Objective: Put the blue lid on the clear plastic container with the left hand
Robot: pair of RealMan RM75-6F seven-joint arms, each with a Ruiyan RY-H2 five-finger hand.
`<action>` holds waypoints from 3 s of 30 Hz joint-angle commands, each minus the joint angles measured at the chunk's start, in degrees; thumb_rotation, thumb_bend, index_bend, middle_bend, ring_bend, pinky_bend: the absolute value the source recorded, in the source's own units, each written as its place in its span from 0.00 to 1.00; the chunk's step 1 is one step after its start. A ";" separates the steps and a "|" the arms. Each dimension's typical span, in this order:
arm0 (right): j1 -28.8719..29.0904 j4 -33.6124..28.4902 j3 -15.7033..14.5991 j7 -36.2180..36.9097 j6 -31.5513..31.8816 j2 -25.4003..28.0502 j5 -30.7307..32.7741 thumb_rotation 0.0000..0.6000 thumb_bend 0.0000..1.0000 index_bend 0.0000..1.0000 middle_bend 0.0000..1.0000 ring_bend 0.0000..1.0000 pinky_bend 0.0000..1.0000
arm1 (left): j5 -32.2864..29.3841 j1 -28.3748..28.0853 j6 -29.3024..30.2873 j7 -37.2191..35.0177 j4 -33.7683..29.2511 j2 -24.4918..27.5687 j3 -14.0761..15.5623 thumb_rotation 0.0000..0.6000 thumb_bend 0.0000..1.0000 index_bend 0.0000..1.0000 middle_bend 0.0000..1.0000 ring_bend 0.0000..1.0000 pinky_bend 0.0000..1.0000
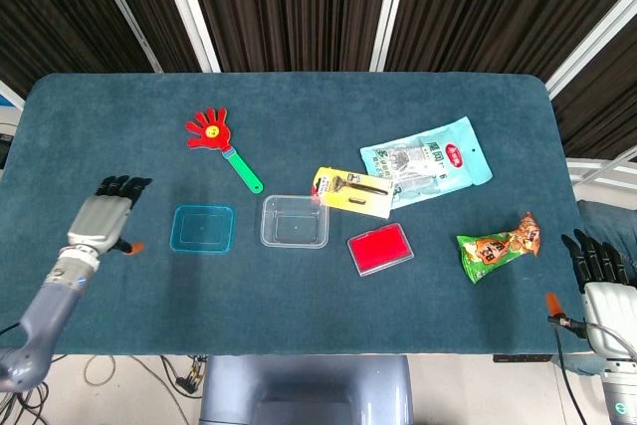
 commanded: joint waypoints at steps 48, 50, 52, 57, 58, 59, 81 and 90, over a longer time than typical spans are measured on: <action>-0.18 -1.39 0.92 0.07 -1.18 0.52 2.76 1.00 0.39 0.01 0.00 0.00 0.00 | -15.87 -14.47 -3.29 14.26 12.51 -18.02 6.69 1.00 0.10 0.05 0.09 0.00 0.02; -0.18 -1.41 0.93 0.04 -1.22 0.54 2.79 1.00 0.39 0.01 0.00 0.00 0.00 | -16.13 -14.61 -3.20 14.53 12.71 -18.11 6.96 1.00 0.10 0.05 0.10 0.00 0.02; -0.21 -1.40 0.92 0.07 -1.22 0.51 2.83 1.00 0.39 0.01 0.00 0.00 0.00 | -16.37 -14.71 -3.16 14.63 12.88 -18.24 7.08 1.00 0.10 0.05 0.12 0.00 0.02; -0.30 -1.38 0.96 0.14 -1.16 0.44 2.98 1.00 0.39 0.01 0.00 0.00 0.00 | -16.55 -15.02 -3.18 14.64 13.43 -18.61 7.38 1.00 0.11 0.05 0.20 0.00 0.02; -0.31 -1.41 0.97 0.20 -1.16 0.43 3.01 1.00 0.39 0.01 0.00 0.00 0.00 | -16.54 -15.07 -3.09 14.71 13.52 -18.67 7.49 1.00 0.12 0.05 0.23 0.00 0.02; -0.31 -1.43 1.01 0.25 -1.12 0.43 3.01 1.00 0.39 0.01 0.00 0.00 0.00 | -16.60 -15.13 -3.07 14.83 13.57 -18.69 7.63 1.00 0.13 0.05 0.25 0.00 0.02; -0.52 -1.45 1.02 0.35 -1.01 0.28 3.12 1.00 0.39 0.01 0.00 0.00 0.00 | -16.62 -14.09 -0.67 10.59 11.44 -16.51 5.71 1.00 0.39 0.10 0.39 0.01 0.02; -0.61 -1.76 1.11 0.30 -1.04 0.30 3.41 1.00 0.39 0.01 0.00 0.00 0.00 | -16.47 -14.84 1.83 9.23 4.60 -11.16 2.24 1.00 0.38 0.11 0.38 0.01 0.02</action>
